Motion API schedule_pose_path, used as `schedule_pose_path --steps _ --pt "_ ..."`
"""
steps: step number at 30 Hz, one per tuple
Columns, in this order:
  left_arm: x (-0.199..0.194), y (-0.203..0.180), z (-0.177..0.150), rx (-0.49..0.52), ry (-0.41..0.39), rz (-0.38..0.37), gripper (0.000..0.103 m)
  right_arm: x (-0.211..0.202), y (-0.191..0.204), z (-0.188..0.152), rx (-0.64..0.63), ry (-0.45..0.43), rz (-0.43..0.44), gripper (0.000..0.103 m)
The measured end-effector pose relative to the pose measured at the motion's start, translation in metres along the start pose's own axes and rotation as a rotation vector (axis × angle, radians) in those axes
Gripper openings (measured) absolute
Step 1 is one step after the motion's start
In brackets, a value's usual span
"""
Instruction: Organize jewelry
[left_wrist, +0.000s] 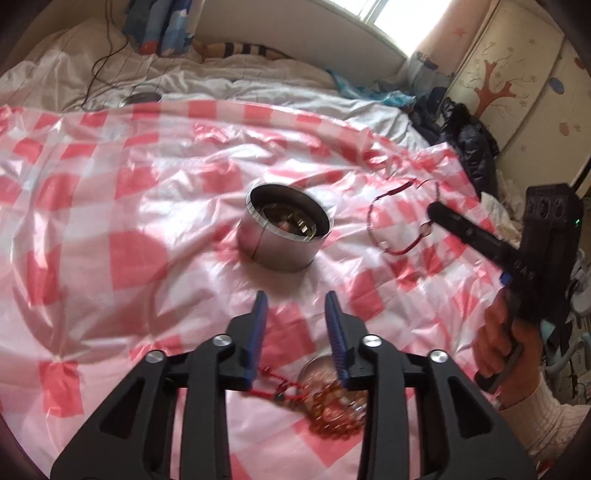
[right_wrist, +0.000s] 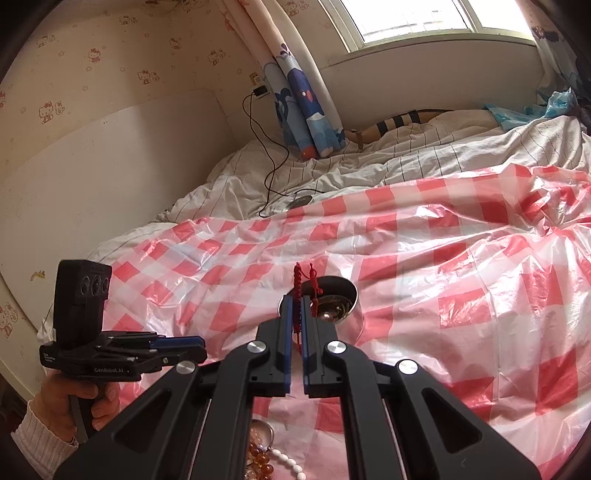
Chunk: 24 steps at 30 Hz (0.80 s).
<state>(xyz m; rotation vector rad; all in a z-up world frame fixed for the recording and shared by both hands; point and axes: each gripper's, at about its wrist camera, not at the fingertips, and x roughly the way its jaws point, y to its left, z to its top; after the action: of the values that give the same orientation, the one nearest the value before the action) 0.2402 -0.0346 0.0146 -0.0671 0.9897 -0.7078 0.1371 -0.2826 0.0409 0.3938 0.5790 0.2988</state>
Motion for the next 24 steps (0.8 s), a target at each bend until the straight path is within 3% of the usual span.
schedule_pose_path --steps 6,15,16,22,24 --pt "0.034 0.026 -0.043 -0.012 0.103 0.088 0.047 0.005 -0.004 -0.005 0.015 0.017 0.001 0.005" --pt "0.041 0.003 -0.053 0.168 0.094 0.188 0.048 0.008 -0.003 -0.008 0.008 0.029 0.003 0.005" --pt "0.041 0.000 -0.055 0.191 0.097 0.200 0.046 0.008 -0.003 -0.008 0.009 0.029 0.002 0.005" --pt "0.044 -0.016 -0.059 0.304 0.114 0.243 0.010 0.006 -0.004 -0.009 0.020 0.026 0.004 0.005" --pt "0.042 -0.016 -0.057 0.293 0.115 0.228 0.006 0.006 -0.005 -0.008 0.020 0.025 0.004 0.005"
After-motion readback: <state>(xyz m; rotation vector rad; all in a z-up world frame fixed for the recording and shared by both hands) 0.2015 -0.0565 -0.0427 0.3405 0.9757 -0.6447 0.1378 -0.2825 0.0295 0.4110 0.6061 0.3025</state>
